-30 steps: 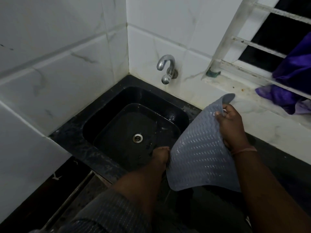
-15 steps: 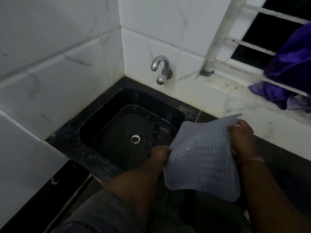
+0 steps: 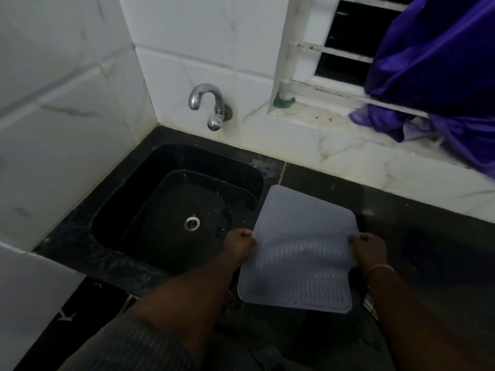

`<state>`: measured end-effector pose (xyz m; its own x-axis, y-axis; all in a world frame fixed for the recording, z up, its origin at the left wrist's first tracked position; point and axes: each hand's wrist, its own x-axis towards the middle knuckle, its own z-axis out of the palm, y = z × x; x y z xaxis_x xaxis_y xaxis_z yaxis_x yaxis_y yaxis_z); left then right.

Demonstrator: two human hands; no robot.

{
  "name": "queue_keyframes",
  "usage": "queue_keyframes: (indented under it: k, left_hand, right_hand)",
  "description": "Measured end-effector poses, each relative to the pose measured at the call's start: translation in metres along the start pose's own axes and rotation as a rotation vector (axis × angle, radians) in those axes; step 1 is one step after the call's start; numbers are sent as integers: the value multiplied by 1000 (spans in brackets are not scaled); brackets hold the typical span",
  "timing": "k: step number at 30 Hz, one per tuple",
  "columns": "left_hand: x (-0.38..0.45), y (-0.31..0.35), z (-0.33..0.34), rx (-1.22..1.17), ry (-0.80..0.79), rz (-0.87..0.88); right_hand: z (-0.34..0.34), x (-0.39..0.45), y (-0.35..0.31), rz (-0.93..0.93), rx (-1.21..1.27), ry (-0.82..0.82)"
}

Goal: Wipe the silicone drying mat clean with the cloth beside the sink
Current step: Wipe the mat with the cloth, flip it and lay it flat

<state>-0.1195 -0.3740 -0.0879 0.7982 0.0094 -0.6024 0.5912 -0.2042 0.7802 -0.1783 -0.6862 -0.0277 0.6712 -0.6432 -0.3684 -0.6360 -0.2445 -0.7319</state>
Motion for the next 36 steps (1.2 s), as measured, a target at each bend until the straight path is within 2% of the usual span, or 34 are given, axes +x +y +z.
queue_keyframes:
  k: [5, 9, 11, 14, 18, 21, 25, 31, 33, 36]
  left_hand:
    - [5, -4, 0, 223, 34, 54]
    - [7, -5, 3, 271, 70, 49]
    - [6, -6, 5, 304, 72, 48]
    - [2, -6, 9, 356, 60, 78]
    - [-9, -1, 9, 500, 27, 124]
    - [-13, -2, 8, 626, 29, 190]
    - [-15, -7, 7, 743, 32, 271]
    - [-21, -15, 6, 775, 42, 376]
    - [-23, -17, 6, 763, 41, 379]
    - [-27, -23, 7, 753, 43, 373]
  right_hand:
    - [10, -15, 38, 37, 69, -16]
    - [9, -31, 42, -76, 88, -94]
    - [5, -35, 40, -138, -31, -121]
    - [2, -29, 48, -105, -215, -59]
    - [8, -23, 55, -97, -250, 18]
    - [18, -20, 65, -196, -387, 32]
    - [38, -20, 93, -301, -612, 143]
    - [45, -32, 107, -436, -581, 297]
    - [37, -35, 106, -387, -585, 354]
    - [28, -37, 115, -120, -588, 386]
